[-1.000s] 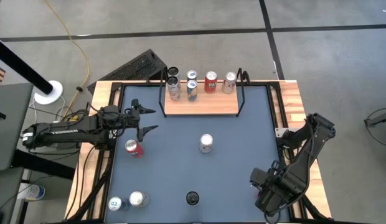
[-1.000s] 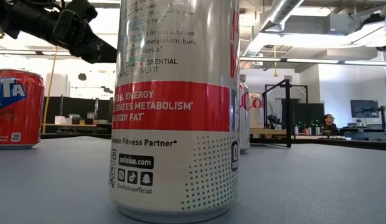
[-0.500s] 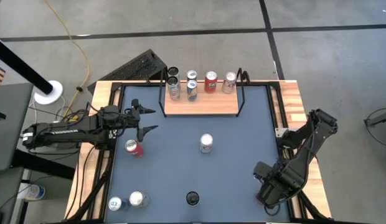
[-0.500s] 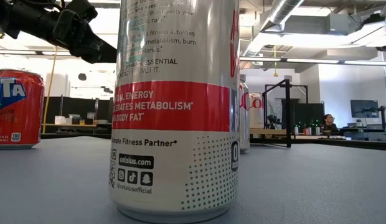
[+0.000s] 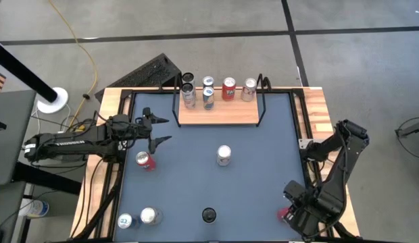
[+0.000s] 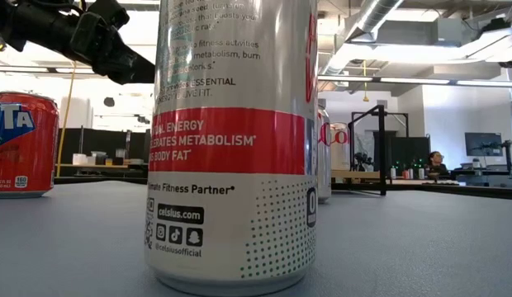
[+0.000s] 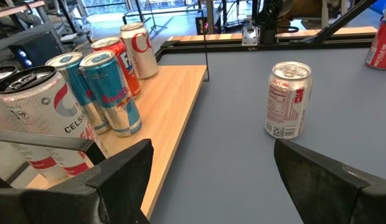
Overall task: Place canned beverage on shelf
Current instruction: Put the bottom red soda can on the shelf aligned with the other red soda can
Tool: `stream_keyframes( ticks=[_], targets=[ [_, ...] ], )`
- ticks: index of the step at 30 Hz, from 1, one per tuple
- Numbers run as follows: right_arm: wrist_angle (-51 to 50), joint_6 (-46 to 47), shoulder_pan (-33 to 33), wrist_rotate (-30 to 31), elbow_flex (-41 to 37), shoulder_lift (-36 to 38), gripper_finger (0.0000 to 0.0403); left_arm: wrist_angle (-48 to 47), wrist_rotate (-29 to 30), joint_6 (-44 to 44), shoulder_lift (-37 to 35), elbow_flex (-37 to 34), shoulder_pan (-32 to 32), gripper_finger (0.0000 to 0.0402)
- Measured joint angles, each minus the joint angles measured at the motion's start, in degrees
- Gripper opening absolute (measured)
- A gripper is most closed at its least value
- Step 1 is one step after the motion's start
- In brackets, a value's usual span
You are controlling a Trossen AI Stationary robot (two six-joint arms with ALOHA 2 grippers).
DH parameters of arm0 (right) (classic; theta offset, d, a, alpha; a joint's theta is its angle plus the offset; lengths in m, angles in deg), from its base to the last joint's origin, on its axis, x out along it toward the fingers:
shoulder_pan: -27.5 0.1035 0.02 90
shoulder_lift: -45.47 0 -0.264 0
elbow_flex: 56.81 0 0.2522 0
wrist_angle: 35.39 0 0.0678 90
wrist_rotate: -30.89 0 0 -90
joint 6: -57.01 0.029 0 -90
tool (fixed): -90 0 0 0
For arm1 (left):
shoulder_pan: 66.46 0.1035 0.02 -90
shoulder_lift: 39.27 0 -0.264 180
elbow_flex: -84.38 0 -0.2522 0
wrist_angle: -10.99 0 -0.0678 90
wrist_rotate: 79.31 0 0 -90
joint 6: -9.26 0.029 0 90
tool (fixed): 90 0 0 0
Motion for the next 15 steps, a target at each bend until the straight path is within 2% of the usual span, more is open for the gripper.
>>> stream_keyframes(
  ticks=[7,15],
  targets=[
    [0.45,-1.05,-1.66,1.2,0.0,-0.02,0.0271,0.0,0.0,0.07,0.0,0.0,0.02,0.0322],
    [4.55,-12.21,-1.95,1.2,0.02,-0.04,0.0272,0.0,0.0,0.02,-0.02,0.0,0.0,0.0322]
  ],
)
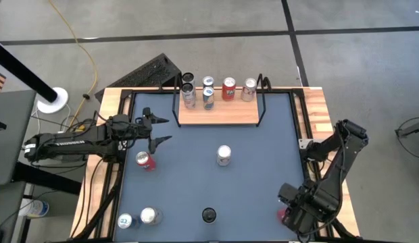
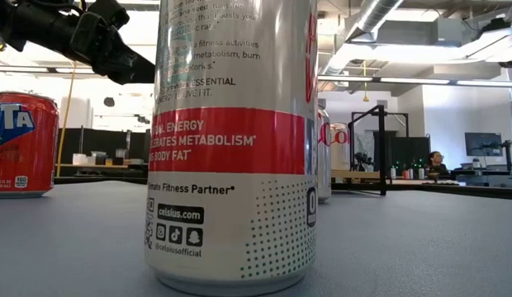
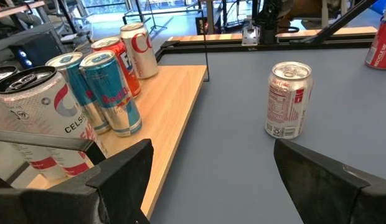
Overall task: Place canned beverage on shelf
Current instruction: Put the bottom red soda can on the shelf aligned with the other red soda can
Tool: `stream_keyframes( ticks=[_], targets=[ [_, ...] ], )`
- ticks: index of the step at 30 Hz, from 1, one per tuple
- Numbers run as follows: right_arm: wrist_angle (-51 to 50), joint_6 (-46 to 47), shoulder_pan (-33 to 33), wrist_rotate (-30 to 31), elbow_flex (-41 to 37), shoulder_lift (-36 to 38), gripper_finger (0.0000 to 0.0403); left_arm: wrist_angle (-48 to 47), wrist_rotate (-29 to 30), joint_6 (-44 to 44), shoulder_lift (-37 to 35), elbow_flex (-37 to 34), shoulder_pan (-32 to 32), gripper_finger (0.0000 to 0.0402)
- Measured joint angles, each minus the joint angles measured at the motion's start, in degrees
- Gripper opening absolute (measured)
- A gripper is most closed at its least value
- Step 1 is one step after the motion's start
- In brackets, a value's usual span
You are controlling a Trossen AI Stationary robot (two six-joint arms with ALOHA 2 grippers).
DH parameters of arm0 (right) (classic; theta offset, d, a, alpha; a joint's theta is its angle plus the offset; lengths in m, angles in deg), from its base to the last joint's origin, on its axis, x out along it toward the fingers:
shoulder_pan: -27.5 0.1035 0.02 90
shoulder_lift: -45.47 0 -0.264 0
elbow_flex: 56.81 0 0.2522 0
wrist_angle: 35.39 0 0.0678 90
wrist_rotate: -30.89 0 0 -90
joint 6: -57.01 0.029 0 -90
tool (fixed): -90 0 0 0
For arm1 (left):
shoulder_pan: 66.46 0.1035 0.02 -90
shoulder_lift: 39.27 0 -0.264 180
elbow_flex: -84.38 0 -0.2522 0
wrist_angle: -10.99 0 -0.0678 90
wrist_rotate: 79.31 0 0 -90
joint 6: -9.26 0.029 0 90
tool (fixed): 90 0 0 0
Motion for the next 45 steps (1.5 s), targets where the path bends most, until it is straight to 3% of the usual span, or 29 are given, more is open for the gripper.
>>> stream_keyframes(
  ticks=[14,32,45],
  targets=[
    [2.44,-3.73,-2.03,-0.1,0.02,0.0,0.0272,-0.22,0.0,0.24,0.02,0.0,0.0,0.0322],
    [-0.76,1.28,-6.42,-0.32,0.04,-0.02,0.0276,-0.33,0.0,0.2,0.01,0.0,0.0,0.0322],
    [1.04,1.29,-5.78,-2.24,0.04,-0.45,0.0392,-0.35,0.0,0.22,0.0,0.01,0.01,0.0322]
  ],
)
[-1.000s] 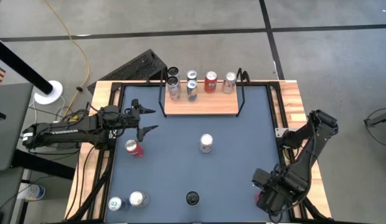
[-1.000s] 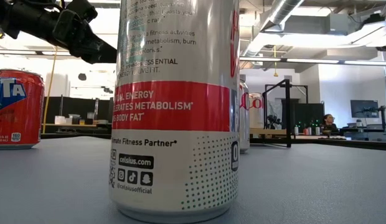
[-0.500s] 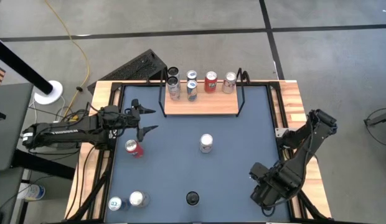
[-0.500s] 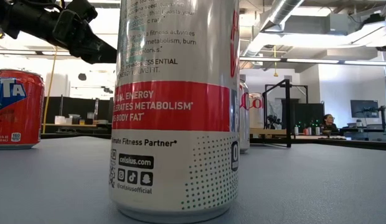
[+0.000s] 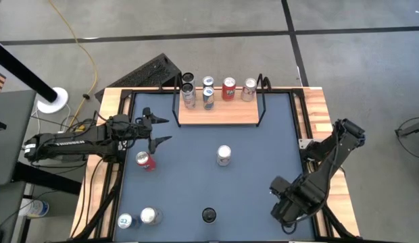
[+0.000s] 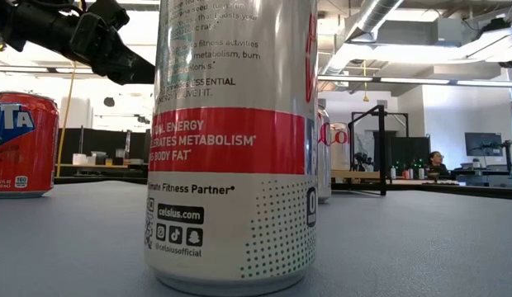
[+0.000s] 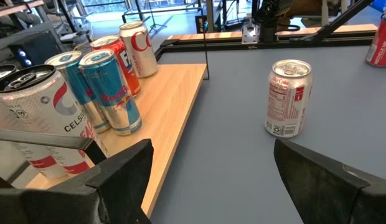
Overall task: Place canned beverage on shelf
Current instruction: Put the bottom red soda can on the shelf aligned with the other red soda can
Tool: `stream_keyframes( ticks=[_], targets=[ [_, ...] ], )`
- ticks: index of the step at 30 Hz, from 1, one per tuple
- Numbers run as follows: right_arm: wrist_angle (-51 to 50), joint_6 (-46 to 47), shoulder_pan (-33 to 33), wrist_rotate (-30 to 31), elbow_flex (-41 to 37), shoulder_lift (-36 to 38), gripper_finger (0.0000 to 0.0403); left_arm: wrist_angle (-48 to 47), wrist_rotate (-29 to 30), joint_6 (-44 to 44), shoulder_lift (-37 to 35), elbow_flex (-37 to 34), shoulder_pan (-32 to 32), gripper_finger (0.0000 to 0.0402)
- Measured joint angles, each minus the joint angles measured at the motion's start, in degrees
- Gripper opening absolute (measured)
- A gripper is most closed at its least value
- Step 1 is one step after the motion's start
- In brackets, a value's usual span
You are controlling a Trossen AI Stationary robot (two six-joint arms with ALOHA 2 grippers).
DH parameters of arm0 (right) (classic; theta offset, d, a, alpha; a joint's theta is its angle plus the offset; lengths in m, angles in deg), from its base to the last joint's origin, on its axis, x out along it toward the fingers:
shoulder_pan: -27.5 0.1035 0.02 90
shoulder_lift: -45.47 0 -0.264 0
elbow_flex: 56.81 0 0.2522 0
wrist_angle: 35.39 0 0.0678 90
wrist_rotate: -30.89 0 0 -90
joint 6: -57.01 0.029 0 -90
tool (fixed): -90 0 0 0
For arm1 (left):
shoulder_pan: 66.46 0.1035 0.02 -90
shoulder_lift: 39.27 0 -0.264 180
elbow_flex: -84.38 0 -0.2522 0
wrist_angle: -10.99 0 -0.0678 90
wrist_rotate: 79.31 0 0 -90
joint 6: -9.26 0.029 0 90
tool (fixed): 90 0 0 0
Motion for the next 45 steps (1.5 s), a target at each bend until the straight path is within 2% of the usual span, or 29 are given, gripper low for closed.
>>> stream_keyframes(
  ticks=[12,20,34,45],
  targets=[
    [-0.22,11.2,8.04,2.12,0.03,-1.2,0.0395,-0.17,0.0,-0.04,0.01,0.01,0.0,0.0322],
    [4.47,8.52,10.69,2.56,0.02,-4.08,0.0395,-0.02,-0.02,0.22,0.02,0.01,0.01,0.0322],
    [3.43,8.12,10.7,3.83,0.02,-5.48,0.0395,-0.04,-0.01,0.22,0.01,0.01,0.0,0.0322],
    [3.41,3.81,9.78,3.61,0.0,-9.18,0.0395,-0.07,0.0,0.2,0.01,0.01,0.0,0.0322]
  ],
)
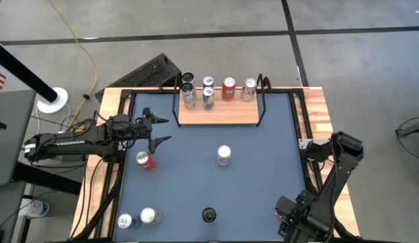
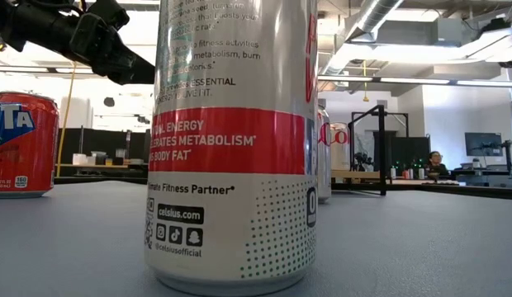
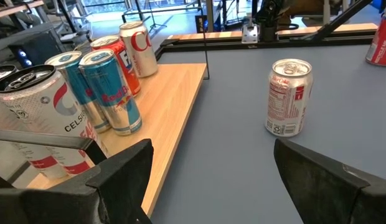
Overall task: Place canned beverage on shelf
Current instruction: Put the bottom red soda can on the shelf aligned with the other red soda can
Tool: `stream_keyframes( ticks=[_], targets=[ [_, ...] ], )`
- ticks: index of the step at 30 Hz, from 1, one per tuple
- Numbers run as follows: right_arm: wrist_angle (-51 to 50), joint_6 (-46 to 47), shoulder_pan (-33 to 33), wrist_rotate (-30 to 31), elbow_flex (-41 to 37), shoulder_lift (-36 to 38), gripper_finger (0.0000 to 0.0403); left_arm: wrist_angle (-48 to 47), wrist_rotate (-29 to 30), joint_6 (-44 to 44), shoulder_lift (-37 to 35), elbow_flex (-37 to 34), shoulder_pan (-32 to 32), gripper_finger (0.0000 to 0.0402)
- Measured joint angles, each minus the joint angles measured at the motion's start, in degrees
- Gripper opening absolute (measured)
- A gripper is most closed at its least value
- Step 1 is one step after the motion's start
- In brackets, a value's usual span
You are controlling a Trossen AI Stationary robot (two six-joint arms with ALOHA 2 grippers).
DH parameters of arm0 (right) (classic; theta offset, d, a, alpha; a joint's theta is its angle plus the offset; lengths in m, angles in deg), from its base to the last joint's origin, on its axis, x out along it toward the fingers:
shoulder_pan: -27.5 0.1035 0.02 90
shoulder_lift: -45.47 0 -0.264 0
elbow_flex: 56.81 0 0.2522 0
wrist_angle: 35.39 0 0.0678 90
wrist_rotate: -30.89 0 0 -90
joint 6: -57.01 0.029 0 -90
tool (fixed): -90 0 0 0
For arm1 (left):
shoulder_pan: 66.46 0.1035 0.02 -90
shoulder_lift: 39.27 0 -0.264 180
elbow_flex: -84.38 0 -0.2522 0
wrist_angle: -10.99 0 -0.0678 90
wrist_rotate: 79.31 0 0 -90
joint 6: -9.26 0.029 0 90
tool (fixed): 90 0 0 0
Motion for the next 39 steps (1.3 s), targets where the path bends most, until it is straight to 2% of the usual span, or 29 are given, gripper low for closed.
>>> stream_keyframes(
  ticks=[17,20,23,31,35,39],
  targets=[
    [0.03,0.02,-0.66,-1.39,-0.25,-0.17,0.0375,-0.9,-0.01,0.02,0.0,0.0,-0.01,0.0322],
    [2.44,0.09,-0.66,-2.44,-2.71,-0.16,0.0375,-0.89,-0.01,0.02,0.01,0.0,-0.01,0.0322],
    [4.76,-0.33,-0.77,-6.15,-6.09,-0.2,0.0375,-0.87,0.0,0.02,0.0,0.0,0.01,0.0322],
    [8.03,-2.99,-1.47,-6.25,-9.05,-0.2,0.0372,-0.87,0.0,-0.61,0.01,0.0,-0.01,0.0322],
    [8.48,-3.01,-1.47,-6.66,-9.05,-0.21,0.0357,-0.87,0.0,-0.6,0.01,0.0,-0.01,0.0322],
    [8.58,-3.51,-1.6,-7.41,-9.05,-0.2,0.0318,-0.89,0.0,-0.59,0.01,0.0,0.01,0.0322]
  ],
)
